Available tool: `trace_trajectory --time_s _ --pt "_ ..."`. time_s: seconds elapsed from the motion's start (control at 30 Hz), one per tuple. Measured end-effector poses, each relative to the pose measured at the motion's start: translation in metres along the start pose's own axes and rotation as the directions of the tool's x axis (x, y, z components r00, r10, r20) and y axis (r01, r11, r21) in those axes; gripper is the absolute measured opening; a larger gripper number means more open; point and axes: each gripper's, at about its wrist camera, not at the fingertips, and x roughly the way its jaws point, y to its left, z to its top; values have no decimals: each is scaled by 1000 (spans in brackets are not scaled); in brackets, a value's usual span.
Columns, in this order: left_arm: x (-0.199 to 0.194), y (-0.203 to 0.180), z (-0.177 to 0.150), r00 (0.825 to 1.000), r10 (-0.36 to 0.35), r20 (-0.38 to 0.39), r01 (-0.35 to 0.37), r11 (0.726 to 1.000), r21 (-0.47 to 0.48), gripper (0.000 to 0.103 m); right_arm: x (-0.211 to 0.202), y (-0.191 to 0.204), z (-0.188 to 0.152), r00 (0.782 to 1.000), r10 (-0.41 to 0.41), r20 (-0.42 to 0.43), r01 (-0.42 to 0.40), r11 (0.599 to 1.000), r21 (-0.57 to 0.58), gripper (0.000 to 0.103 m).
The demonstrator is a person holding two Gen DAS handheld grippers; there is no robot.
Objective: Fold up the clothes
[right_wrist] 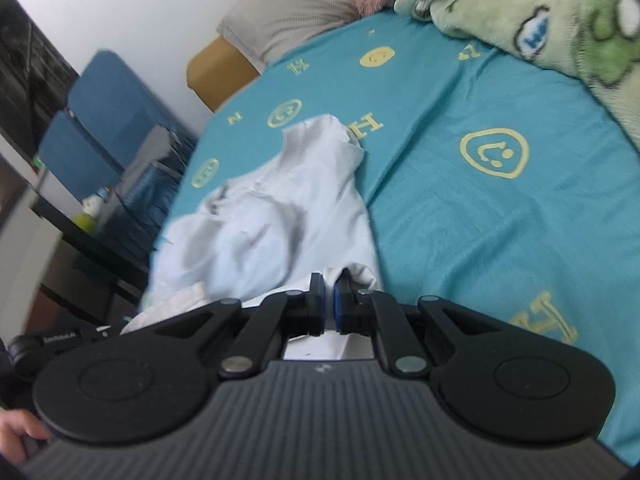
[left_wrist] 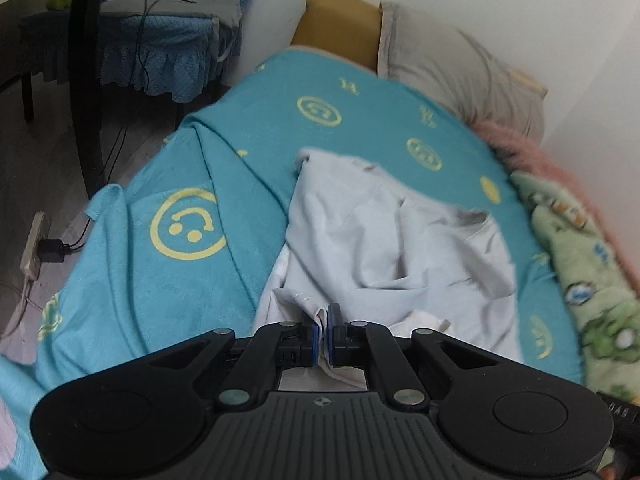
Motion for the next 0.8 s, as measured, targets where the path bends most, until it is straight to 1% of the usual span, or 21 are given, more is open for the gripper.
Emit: trace_trajectory --time_s 0.1,0.13,0.2,0.23,0.27,0.3,0.33,0.37,0.4,0.43,0.47,0.5,0.53,0.63,0.73,0.8 --pt "20 3 -6 999 14 -31 -13 1000 20 5 22 -6 -4 999 -31 -32 30 999 -21 9" --pt "22 2 -7 999 17 -30 -16 999 38 5 25 -7 -5 999 -36 -39 35 999 -15 9" --pt "22 -3 -9 999 26 -20 -24 997 79 9 23 -5 -5 999 -41 -36 41 999 -10 10" --pt "19 -6 -10 1000 28 -15 -26 995 100 18 20 -3 -5 998 -44 -34 43 999 -15 10" --pt "15 -10 -11 1000 30 -9 -28 992 121 36 17 -1 -4 998 -47 -33 46 999 -19 11" --pt "9 -13 -13 999 33 -5 -32 990 136 47 13 2 -3 998 -48 -29 47 999 -27 12" --pt "2 -17 -14 999 42 5 -42 987 154 62 6 5 -4 999 -45 -21 45 998 -36 13" --pt "-8 -21 -17 999 47 25 -51 984 172 68 -2 8 -4 999 -41 -11 41 998 -45 21" --pt "-20 -26 -21 998 46 47 -54 980 193 71 -11 12 -5 999 -35 4 35 998 -52 47" --pt "-31 -30 -24 997 43 69 -57 975 214 79 -21 15 -6 999 -27 22 29 998 -58 62" --pt "-44 -34 -28 996 40 86 -59 970 237 86 -32 18 -7 999 -23 46 26 997 -67 84" --pt "-55 -39 -32 994 40 102 -65 965 252 87 -42 23 -9 997 -21 69 27 996 -85 87" --pt "-67 -43 -36 992 40 118 -70 961 268 90 -53 29 -11 996 -20 90 29 994 -107 85" --pt "-100 -54 -51 986 23 162 -74 946 316 97 -81 48 -18 993 -22 119 45 979 -197 85" --pt "-133 -62 -66 976 9 218 -86 934 348 99 -112 62 -31 987 -33 157 74 963 -261 85" --pt "-157 -65 -81 967 -17 255 -83 923 376 101 -132 65 -43 982 -28 185 82 953 -293 85"
